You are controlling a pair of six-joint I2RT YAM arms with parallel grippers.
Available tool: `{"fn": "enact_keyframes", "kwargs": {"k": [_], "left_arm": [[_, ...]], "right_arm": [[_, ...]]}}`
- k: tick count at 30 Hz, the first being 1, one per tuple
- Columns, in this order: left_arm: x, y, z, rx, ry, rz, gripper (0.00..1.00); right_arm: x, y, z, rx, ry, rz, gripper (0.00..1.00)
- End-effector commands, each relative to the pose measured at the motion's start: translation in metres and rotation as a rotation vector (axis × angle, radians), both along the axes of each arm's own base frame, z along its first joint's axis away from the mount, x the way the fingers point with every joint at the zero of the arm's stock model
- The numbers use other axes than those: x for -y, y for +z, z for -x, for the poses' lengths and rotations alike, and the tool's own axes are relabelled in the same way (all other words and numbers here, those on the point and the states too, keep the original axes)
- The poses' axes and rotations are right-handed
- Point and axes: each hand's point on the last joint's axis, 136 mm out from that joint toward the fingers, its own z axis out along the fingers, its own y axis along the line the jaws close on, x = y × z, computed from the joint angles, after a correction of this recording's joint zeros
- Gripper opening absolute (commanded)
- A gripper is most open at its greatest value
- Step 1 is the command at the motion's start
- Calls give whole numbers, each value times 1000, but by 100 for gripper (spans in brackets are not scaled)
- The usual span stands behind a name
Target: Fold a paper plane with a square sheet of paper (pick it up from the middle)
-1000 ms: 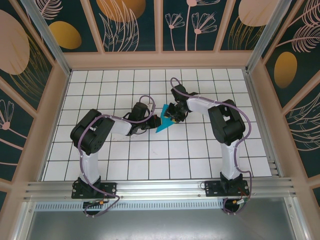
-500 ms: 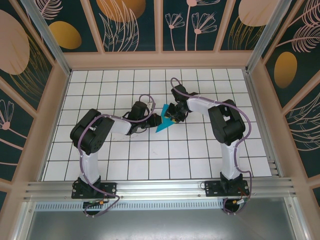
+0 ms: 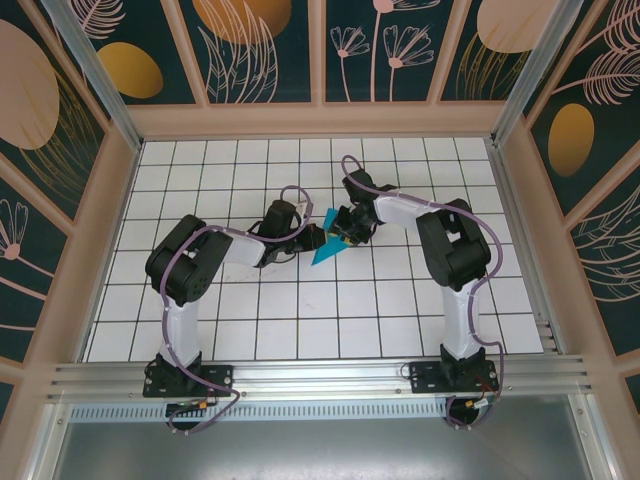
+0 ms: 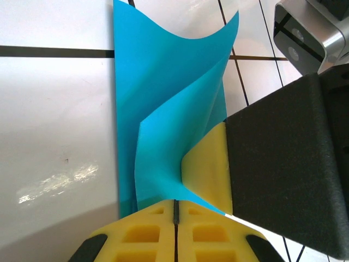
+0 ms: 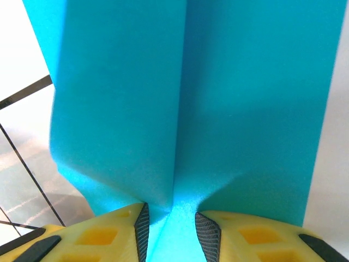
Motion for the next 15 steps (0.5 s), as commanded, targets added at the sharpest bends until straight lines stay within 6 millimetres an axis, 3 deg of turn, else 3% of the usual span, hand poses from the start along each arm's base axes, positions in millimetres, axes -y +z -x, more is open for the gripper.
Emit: {"fn": "enact_keyframes", "kwargs": {"k": [1, 15], "left_arm": [[-1, -1, -9, 6, 14, -11, 9], [-6, -10, -10, -4, 35, -49, 8]], "right_arm": [[80, -108, 62, -237, -57, 358, 37], [80, -110, 64, -243, -53, 357, 38]]}}
